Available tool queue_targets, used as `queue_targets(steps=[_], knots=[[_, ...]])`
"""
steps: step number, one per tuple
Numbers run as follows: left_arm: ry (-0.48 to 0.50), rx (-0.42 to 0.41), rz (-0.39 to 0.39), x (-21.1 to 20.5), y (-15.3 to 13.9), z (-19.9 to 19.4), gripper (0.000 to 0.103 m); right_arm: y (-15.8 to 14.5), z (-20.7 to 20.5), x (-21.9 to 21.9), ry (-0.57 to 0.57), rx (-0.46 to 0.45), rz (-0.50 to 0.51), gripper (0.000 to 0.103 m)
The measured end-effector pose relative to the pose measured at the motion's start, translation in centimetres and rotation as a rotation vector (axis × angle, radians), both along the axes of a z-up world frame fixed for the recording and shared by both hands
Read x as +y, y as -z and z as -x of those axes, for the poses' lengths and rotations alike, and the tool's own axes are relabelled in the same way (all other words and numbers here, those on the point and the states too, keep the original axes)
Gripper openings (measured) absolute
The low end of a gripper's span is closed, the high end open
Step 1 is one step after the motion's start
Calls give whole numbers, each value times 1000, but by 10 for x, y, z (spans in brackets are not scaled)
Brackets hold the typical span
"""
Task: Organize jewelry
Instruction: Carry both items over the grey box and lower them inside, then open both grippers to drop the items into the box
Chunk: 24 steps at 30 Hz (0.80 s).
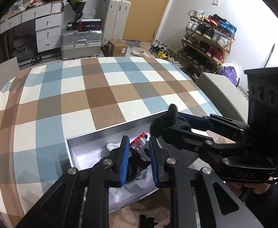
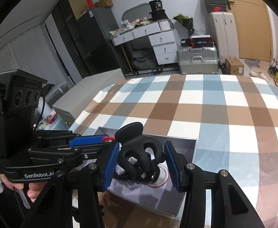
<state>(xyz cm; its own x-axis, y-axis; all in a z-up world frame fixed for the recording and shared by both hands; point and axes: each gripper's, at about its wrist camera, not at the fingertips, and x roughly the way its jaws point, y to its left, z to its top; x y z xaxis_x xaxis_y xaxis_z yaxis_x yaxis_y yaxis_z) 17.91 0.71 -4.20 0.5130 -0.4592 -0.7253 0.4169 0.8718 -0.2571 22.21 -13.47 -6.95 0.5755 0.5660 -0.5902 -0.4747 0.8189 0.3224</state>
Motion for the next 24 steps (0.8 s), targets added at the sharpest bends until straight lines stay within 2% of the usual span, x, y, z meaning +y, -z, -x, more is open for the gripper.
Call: queue_targets(steps=[3, 4, 5, 6, 8, 11, 15, 20, 21, 23, 24], knots=[[-9, -15, -22, -1, -1, 1, 17, 0, 0, -2, 2, 3, -17, 49], [-16, -20, -36, -1, -2, 1, 21, -1, 1, -2, 4, 1, -24, 49], [-21, -23, -44, -1, -1, 1, 33, -2, 1, -4, 11, -1, -31, 49], [-28, -28, -46, 0, -1, 2, 40, -2, 1, -6, 19, -1, -38, 53], [-48, -45, -46, 4, -2, 4, 58, -2, 2, -9, 31, 1, -47, 53], [-46, -53, -22, 8, -6, 12, 62, -2, 9, -15, 46, 1, -56, 53], [-59, -79, -48, 8, -10, 22, 62, -7, 23, -25, 75, -12, -64, 53], [-89, -101, -56, 11, -16, 36, 64, -20, 47, -32, 90, -76, -67, 69], [-99, -110, -60, 12, -17, 40, 66, -23, 54, -33, 91, -93, -67, 73], [-135, -127, -67, 14, -19, 45, 80, -27, 65, -33, 89, -113, -70, 76], [-151, -135, -63, 17, -20, 49, 81, -28, 70, -33, 88, -121, -68, 78]])
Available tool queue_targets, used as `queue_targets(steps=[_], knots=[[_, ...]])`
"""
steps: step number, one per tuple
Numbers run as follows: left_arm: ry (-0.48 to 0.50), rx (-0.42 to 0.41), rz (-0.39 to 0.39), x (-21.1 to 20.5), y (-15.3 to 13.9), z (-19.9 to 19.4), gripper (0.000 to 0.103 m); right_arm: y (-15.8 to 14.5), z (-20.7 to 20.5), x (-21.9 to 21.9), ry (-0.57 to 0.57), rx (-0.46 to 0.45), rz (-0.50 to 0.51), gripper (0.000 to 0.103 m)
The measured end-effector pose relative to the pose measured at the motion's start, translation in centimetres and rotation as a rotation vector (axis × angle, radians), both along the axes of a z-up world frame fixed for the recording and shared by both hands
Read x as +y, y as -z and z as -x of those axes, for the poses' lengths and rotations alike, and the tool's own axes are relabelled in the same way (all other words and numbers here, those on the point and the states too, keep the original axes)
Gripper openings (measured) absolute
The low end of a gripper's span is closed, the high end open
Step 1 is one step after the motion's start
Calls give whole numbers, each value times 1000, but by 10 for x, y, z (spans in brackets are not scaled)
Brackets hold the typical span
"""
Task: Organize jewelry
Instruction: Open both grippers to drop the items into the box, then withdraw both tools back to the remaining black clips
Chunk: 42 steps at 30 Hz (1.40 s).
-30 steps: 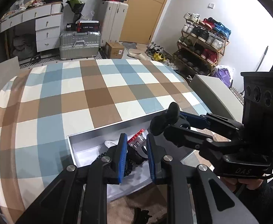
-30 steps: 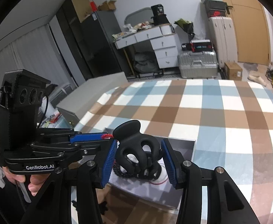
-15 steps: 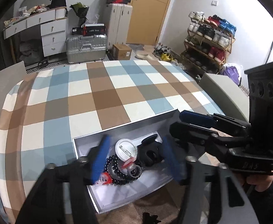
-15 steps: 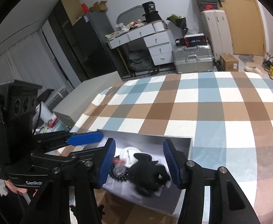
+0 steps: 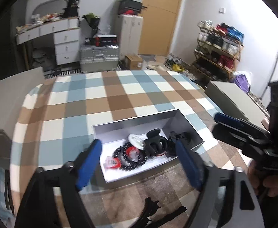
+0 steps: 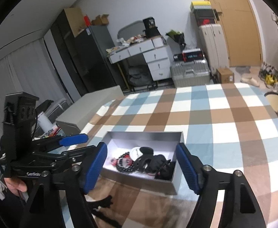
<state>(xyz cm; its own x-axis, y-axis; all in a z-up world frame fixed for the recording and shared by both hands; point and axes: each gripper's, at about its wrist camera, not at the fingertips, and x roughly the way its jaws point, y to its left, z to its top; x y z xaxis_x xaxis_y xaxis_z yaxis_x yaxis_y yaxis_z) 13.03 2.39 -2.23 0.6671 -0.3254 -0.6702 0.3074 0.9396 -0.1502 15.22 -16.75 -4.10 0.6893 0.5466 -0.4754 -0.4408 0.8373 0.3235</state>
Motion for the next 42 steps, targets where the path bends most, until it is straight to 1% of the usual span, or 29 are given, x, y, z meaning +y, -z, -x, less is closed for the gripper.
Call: queue_targets(steps=[1, 3, 6, 7, 9, 11, 15, 18, 21, 22, 23, 25, 27, 29, 30, 31, 33, 35, 36, 37, 39, 41, 42], knots=[[-16, -6, 7, 3, -1, 3, 82, -1, 5, 0, 0, -8, 3, 81], [-45, -1, 18, 7, -1, 8, 82, -2, 19, 1, -6, -28, 12, 83], [-103, -6, -2, 14, 3, 17, 82, -1, 40, 5, -24, -79, 42, 85], [-123, -13, -7, 17, 4, 21, 82, 0, 47, 6, -39, -92, 47, 90], [-147, -30, -28, 20, 7, 30, 83, 4, 58, 12, -76, -99, 64, 93], [-169, -33, -51, 22, 11, 35, 86, 10, 64, 19, -111, -90, 89, 93], [-198, -24, -74, 28, 20, 47, 87, 30, 69, 39, -198, -45, 139, 93], [-200, -15, -46, 36, 26, 55, 87, 45, 73, 56, -250, -26, 207, 93], [-198, -8, -31, 43, 32, 65, 93, 59, 75, 75, -309, -19, 285, 93], [-212, -11, -30, 48, 35, 69, 97, 62, 76, 78, -322, -18, 299, 93], [-223, -12, -28, 51, 36, 71, 98, 67, 75, 83, -340, -12, 318, 93], [-247, -3, -16, 60, 39, 76, 98, 75, 71, 90, -367, 8, 343, 92], [-259, 8, -1, 67, 42, 78, 98, 80, 66, 96, -371, 22, 360, 91], [-264, 14, -1, 71, 45, 80, 98, 83, 59, 101, -383, 49, 366, 87], [-264, 16, -3, 72, 46, 82, 98, 83, 58, 103, -382, 47, 375, 81], [-264, 16, -5, 73, 47, 83, 98, 83, 57, 104, -383, 46, 387, 77], [-255, 13, -5, 75, 48, 87, 98, 84, 57, 108, -405, 52, 418, 77], [-240, 12, -15, 75, 49, 91, 98, 85, 59, 110, -417, 49, 440, 74], [-237, 11, -25, 75, 50, 93, 98, 86, 60, 112, -422, 49, 450, 69], [-238, 12, -30, 76, 51, 94, 98, 87, 60, 114, -425, 46, 471, 60], [-234, 14, -24, 78, 53, 95, 98, 88, 64, 117, -426, 27, 511, 48], [-229, 13, -12, 81, 54, 96, 98, 90, 66, 121, -443, 37, 524, 41], [-217, 9, -2, 82, 54, 97, 98, 92, 65, 123, -445, 44, 525, 35]])
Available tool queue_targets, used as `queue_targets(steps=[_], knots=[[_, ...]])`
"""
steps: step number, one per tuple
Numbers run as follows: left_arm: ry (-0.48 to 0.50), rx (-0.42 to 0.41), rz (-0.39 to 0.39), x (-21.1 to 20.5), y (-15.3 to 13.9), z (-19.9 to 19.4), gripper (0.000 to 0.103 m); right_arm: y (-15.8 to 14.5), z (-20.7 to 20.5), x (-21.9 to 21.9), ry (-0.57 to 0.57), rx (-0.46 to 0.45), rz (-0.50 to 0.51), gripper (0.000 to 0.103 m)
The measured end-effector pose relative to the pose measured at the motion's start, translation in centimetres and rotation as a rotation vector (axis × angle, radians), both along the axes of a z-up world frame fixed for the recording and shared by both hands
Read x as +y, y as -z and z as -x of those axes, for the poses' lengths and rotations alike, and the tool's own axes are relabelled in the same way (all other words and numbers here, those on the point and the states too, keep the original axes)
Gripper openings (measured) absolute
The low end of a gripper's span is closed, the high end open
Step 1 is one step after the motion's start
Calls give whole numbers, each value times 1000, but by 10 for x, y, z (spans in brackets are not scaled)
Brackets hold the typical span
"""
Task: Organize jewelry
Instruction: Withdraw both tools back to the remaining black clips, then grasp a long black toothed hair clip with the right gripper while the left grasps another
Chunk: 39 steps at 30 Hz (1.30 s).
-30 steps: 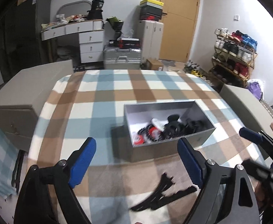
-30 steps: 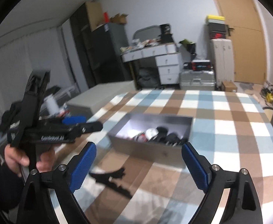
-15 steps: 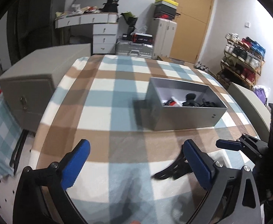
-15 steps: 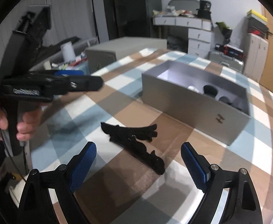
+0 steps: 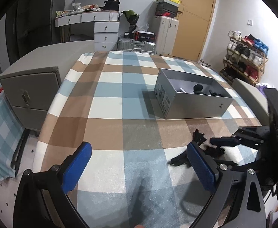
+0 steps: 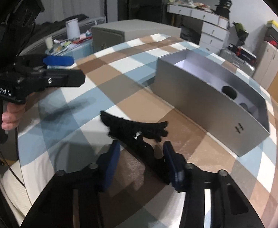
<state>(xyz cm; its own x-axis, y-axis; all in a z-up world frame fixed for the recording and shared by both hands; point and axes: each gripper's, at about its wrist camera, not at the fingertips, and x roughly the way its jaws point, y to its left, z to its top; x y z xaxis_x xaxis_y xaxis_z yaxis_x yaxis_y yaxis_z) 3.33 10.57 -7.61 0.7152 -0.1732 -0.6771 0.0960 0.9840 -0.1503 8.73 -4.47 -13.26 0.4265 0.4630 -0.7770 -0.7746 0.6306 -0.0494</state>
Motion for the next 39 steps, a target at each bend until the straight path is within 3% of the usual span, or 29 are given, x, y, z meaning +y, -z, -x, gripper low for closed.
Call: queue_targets(steps=[2, 6, 15, 24, 30, 33, 39], knots=[[21, -8, 1, -2, -1, 2, 98, 1, -1, 0, 11, 5, -2, 32], [67, -10, -8, -10, -3, 3, 98, -2, -7, -11, 66, 43, -43, 14], [132, 59, 46, -18, -1, -11, 98, -16, 6, -48, 121, 86, -204, 14], [168, 164, 115, -58, 6, -45, 98, -43, 16, -103, 269, 3, -340, 14], [87, 242, 57, -91, 13, -65, 98, -45, 10, -129, 349, -4, -388, 14], [66, 264, 73, -101, 15, -71, 98, -42, 10, -134, 353, 0, -397, 14], [-75, 302, -23, -107, 24, -81, 98, -31, 9, -140, 352, 65, -449, 14]])
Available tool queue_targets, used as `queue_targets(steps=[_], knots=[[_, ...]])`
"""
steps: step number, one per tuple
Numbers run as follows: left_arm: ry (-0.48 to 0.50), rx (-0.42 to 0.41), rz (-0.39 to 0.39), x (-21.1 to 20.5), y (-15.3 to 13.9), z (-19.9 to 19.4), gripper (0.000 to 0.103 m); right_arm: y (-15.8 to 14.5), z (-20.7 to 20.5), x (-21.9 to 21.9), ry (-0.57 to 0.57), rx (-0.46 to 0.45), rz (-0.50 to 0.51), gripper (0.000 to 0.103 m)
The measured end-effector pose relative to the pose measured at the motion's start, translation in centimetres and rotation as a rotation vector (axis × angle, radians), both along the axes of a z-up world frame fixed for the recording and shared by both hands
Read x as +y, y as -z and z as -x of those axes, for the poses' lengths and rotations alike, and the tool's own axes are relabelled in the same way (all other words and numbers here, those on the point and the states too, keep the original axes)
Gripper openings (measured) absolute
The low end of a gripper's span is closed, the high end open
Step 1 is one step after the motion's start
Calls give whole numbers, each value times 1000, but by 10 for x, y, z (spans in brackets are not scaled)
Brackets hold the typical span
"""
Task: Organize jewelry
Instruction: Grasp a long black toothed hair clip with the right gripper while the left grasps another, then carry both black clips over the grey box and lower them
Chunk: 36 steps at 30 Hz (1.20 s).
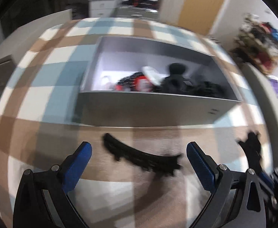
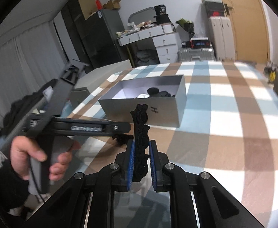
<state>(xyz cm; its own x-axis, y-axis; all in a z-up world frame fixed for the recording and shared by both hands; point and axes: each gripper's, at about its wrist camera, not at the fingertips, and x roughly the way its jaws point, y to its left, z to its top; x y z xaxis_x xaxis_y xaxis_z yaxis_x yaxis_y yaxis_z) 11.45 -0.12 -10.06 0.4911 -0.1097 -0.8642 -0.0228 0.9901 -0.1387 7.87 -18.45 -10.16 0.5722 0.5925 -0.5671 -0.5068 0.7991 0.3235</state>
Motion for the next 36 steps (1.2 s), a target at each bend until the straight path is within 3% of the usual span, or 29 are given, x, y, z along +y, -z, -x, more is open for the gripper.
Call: queue_targets(steps=[3, 5, 8, 11, 13, 22, 36], knots=[[-2, 0, -30, 0, 3, 3, 89, 3, 4, 2, -15, -7, -3, 14], [7, -17, -95, -3, 2, 7, 62, 5, 5, 3, -23, -2, -11, 14], [50, -22, -132, -3, -1, 15, 38, 4, 6, 3, -24, -6, -21, 14], [124, -16, -157, -4, -3, 27, 16, 2, 8, 3, -29, -16, -25, 15], [162, -23, -198, -5, -4, 37, 10, 1, 8, 5, -28, -21, -19, 15], [236, -49, -130, 7, -18, 58, 9, -7, 9, 16, -43, -44, -14, 15], [208, -198, -82, 12, -73, 50, 9, -34, -7, 29, -42, -111, -17, 15]])
